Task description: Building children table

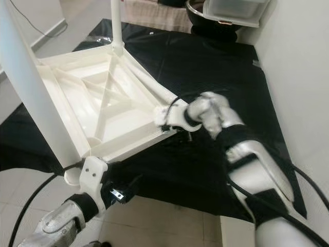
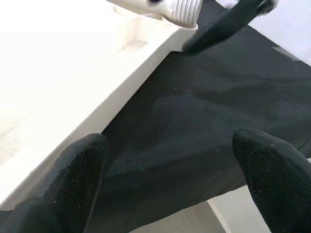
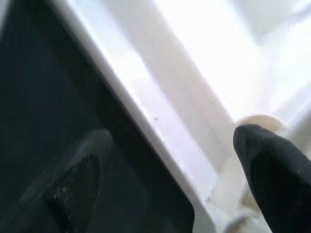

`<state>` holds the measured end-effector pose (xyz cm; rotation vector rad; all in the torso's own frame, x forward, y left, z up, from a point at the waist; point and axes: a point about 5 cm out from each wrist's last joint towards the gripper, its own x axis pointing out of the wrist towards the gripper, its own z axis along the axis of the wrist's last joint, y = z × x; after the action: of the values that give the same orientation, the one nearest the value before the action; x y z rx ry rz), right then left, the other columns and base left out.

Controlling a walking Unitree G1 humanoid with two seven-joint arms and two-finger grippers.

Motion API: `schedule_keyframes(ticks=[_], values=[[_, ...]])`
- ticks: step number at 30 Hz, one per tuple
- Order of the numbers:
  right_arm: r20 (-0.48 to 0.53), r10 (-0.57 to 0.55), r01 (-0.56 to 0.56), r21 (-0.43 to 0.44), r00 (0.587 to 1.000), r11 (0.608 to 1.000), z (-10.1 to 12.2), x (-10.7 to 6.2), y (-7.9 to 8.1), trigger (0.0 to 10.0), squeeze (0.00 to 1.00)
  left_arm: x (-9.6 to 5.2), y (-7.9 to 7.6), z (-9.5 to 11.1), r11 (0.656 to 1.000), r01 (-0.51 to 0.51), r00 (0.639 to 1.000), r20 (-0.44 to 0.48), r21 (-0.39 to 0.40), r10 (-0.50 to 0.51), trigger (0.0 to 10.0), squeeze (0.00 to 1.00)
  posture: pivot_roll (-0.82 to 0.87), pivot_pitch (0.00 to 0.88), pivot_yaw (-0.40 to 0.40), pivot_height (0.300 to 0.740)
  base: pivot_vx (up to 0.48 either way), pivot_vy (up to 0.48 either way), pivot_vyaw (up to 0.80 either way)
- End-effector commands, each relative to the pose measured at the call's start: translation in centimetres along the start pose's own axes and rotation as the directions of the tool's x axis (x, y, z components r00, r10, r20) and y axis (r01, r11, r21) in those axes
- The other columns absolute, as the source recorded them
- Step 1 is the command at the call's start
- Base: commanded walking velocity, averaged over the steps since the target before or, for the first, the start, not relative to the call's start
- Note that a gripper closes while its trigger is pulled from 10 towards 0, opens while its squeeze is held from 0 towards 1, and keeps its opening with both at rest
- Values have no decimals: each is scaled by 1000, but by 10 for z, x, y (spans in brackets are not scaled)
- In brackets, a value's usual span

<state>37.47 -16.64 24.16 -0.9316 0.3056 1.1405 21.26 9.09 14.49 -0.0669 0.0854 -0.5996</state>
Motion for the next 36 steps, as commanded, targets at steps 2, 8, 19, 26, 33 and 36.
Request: schedule_keyframes(ticks=[2, 8, 19, 26, 33, 36], values=[[170, -136, 118, 113, 976, 987, 8, -15, -6, 10000, 0, 2, 1, -3, 1000, 17, 1000, -21, 13, -17, 10000, 0, -26, 151, -53, 740, 0, 0, 0], [377, -617, 461, 428, 690, 777, 13, -16, 13, 10000, 0, 5, 15, 0, 996, -47, 999, -3, 69, 48, 10000, 0, -47, 141, -28, 740, 0, 0, 0], [102, -809, 366, 855, 579, 369, -17, 30, 157, 10000, 0, -22, 57, -11, 937, -332, 943, 10, 110, 333, 10000, 0, -68, 140, 31, 740, 0, 0, 0], [71, -792, 418, 819, 606, 393, -10, 32, 162, 10000, 0, -18, 49, -10, 961, -238, 971, 22, 142, 238, 10000, 0, -59, 133, 29, 740, 0, 0, 0], [52, -787, 406, 834, 615, 372, -8, 33, 167, 10000, 0, -8, 37, -6, 984, -105, 994, 27, 146, 102, 10000, 0, -47, 130, 22, 740, 0, 0, 0], [38, -790, 411, 838, 612, 359, -6, 31, 169, 10000, 0, -6, 30, -5, 989, -55, 998, 24, 137, 52, 10000, 0, -49, 133, 18, 740, 0, 0, 0]])
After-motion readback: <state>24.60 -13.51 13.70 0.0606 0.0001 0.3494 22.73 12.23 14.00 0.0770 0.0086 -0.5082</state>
